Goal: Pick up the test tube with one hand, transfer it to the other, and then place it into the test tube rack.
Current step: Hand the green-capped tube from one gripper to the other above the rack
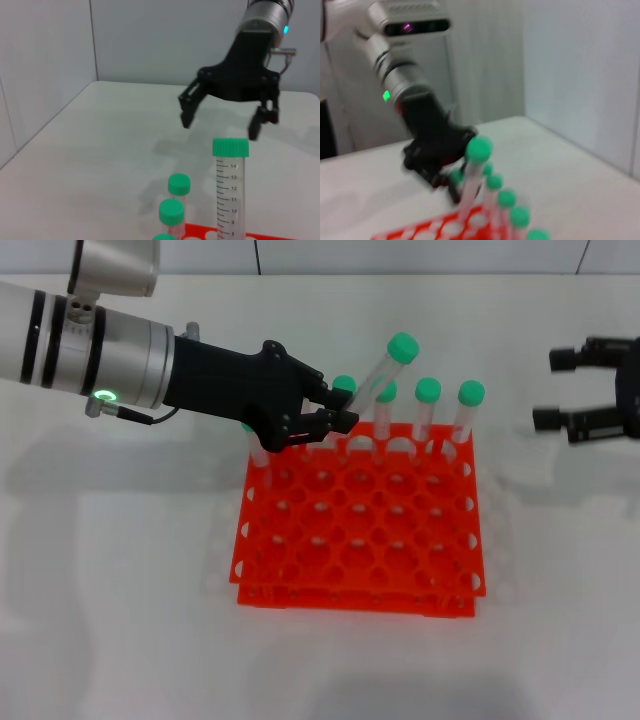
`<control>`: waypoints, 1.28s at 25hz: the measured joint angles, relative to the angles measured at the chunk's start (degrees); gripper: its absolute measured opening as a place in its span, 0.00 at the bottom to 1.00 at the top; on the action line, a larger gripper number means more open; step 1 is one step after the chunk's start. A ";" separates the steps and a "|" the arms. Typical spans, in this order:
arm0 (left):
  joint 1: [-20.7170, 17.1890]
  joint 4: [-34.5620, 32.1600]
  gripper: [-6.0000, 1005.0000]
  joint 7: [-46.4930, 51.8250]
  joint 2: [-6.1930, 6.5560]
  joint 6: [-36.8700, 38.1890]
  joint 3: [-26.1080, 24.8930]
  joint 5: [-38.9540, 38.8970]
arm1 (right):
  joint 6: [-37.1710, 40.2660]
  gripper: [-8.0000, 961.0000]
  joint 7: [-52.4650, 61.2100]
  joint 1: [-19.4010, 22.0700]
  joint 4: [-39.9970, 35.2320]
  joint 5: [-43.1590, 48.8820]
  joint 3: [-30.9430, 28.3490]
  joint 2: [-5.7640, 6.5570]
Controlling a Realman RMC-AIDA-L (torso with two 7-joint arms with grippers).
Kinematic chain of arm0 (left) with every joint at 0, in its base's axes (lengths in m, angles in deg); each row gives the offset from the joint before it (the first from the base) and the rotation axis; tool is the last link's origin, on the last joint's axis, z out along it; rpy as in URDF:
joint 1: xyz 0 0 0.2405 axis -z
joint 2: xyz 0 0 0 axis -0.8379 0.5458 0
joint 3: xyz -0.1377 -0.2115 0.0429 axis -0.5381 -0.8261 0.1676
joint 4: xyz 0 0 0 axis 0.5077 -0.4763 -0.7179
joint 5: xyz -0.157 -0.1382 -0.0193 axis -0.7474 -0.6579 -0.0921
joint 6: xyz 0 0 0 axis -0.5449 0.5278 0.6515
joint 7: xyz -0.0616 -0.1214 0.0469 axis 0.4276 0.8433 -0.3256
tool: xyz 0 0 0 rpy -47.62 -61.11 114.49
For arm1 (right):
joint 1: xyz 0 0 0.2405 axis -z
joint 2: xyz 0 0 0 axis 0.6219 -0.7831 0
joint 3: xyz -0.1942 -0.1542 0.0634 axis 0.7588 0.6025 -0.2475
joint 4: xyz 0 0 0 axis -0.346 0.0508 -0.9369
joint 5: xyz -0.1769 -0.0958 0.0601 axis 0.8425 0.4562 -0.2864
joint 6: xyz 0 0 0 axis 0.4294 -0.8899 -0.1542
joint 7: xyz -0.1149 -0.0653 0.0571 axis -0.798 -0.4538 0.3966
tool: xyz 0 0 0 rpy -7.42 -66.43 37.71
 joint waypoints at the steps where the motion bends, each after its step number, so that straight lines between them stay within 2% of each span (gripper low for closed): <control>1: 0.06 0.01 0.19 -0.07 -0.07 -0.01 0.01 -0.03 | -0.18 0.91 1.17 -0.42 0.58 -0.38 -1.04 0.02; 5: 0.18 0.02 0.19 -0.23 -0.32 -0.28 0.10 0.00 | 0.33 0.91 2.53 -2.71 6.97 -4.51 -4.35 0.38; 7: 0.27 0.02 0.19 -0.19 -0.45 -0.54 0.26 0.12 | 0.89 0.91 2.16 -3.50 11.17 -7.63 -4.59 0.82; 9: 0.37 0.03 0.19 -0.17 -0.51 -0.63 0.30 0.13 | 1.21 0.91 1.30 -3.60 13.60 -9.60 -4.62 0.77; 13: 0.40 0.03 0.19 -0.26 -0.53 -0.66 0.14 -0.03 | 0.97 0.91 -1.75 -2.88 16.46 -12.78 -4.69 -1.24; 14: 0.40 0.03 0.19 -0.28 -0.54 -0.71 0.12 -0.04 | 0.82 0.91 -3.92 -2.63 18.48 -14.42 -4.70 -2.39; 15: 0.40 0.03 0.19 -0.28 -0.54 -0.86 0.10 -0.06 | 0.82 0.91 -3.92 -2.63 18.48 -14.42 -4.70 -2.39; 19: 0.42 0.03 0.19 -0.30 -0.64 -1.53 0.09 -0.11 | 0.47 0.91 -9.26 -2.58 22.25 -16.63 -4.49 -4.91; 21: 0.45 0.02 0.19 -0.31 -0.72 -1.60 0.08 -0.12 | 0.25 0.91 -11.98 -3.05 24.76 -18.22 -4.24 -5.38; 25: 0.49 0.00 0.19 -0.33 -1.06 -2.01 0.10 -0.17 | 0.14 0.91 -19.96 -4.98 32.71 -21.11 -4.09 -5.55; 32: 0.49 0.01 0.19 -0.64 -1.35 -2.20 0.11 -0.19 | -0.71 0.90 -25.46 -5.95 37.67 -21.99 -4.64 -5.89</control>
